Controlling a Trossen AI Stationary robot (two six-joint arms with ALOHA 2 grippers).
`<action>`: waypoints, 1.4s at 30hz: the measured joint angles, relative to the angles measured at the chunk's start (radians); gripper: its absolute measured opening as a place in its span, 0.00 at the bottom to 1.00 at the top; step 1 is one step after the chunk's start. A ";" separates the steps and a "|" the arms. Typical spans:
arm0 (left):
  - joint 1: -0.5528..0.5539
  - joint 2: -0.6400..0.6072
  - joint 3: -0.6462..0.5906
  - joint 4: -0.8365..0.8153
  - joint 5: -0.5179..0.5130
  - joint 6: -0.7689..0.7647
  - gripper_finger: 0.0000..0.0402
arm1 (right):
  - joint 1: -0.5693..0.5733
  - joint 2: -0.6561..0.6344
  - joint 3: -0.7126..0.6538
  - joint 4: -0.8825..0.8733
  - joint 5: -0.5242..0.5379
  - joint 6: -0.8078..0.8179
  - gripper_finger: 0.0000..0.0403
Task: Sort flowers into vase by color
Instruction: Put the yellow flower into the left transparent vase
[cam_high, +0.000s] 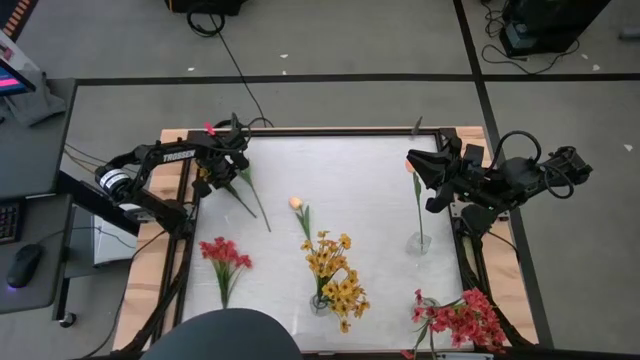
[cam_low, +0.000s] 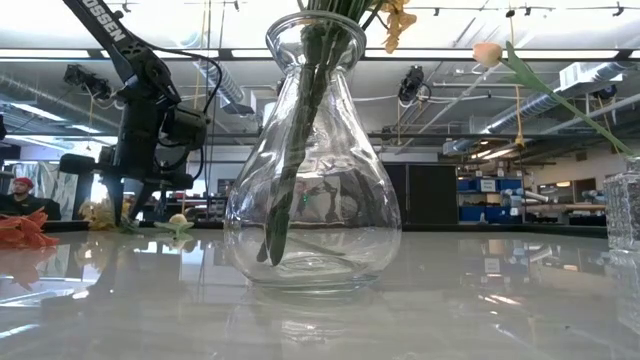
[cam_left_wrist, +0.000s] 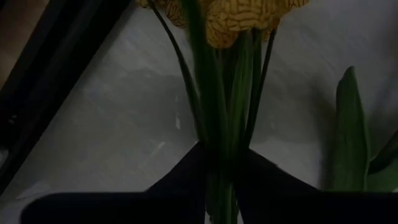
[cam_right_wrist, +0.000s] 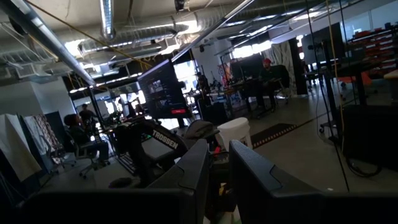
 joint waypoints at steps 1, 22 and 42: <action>0.000 0.000 0.000 0.000 0.000 0.000 0.17 | 0.000 0.000 0.000 0.000 0.000 0.000 0.19; -0.016 -0.009 0.000 -0.007 0.082 0.037 0.09 | 0.000 0.000 0.000 0.000 0.000 0.000 0.19; -0.070 -0.269 0.006 -0.149 0.134 0.090 0.09 | 0.000 0.000 0.000 0.000 0.000 0.000 0.19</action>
